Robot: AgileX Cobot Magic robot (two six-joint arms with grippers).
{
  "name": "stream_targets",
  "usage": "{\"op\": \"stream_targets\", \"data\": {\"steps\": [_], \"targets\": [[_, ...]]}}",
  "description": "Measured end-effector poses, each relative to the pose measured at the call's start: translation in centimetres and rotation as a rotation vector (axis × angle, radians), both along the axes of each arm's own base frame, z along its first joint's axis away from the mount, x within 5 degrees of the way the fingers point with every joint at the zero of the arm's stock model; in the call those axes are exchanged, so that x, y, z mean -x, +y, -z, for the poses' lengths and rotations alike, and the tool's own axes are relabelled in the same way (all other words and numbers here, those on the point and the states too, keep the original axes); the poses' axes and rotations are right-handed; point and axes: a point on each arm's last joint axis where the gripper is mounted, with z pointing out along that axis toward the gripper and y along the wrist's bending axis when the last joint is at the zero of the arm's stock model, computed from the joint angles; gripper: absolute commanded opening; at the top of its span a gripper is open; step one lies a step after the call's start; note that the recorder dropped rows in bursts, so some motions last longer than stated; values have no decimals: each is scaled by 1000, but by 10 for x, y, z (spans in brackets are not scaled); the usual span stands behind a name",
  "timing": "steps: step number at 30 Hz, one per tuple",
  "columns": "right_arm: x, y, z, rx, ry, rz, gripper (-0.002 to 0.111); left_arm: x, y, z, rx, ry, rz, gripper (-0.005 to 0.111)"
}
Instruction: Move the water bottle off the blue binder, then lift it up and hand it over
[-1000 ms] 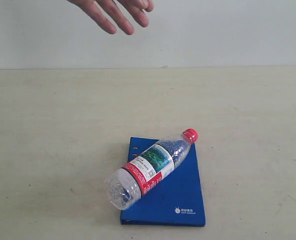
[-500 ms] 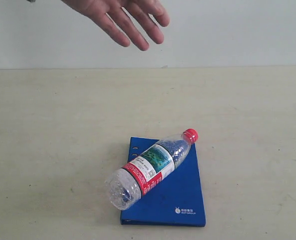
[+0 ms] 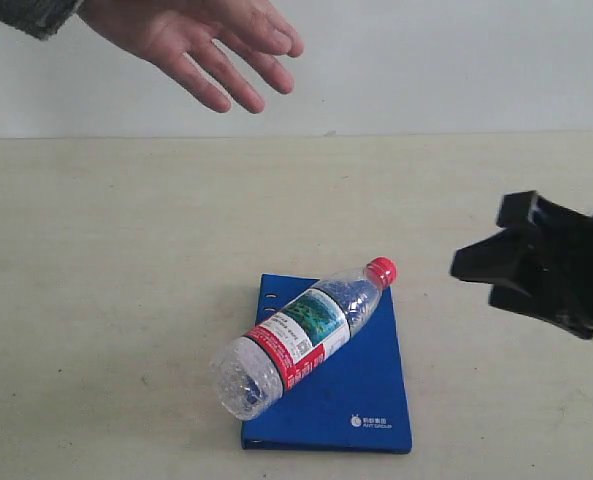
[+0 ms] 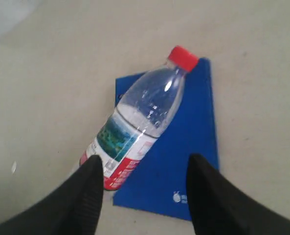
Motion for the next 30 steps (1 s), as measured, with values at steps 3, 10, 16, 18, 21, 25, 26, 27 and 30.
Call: {"op": "stream_targets", "data": {"steps": [3,10,16,18,21,25,26,27,30], "targets": [[-56,13,12,-152,114,-117,47,0,0,0,0,0,0,7],[-114,23,31,-302,152,-203,47,0,0,0,0,0,0,7],[-128,13,55,-198,181,-84,61,0,0,0,0,0,0,7],[-129,13,63,-190,201,-78,71,0,0,0,0,0,0,7],[-131,11,74,-172,225,-69,75,0,0,0,0,0,0,7],[-136,10,90,-152,255,-61,74,0,0,0,0,0,0,7],[-138,10,93,-153,261,-61,74,0,0,0,0,0,0,7],[-141,10,96,-150,262,-61,74,0,0,0,0,0,0,7],[-154,9,103,-144,255,-60,74,0,0,0,0,0,0,7]]}}
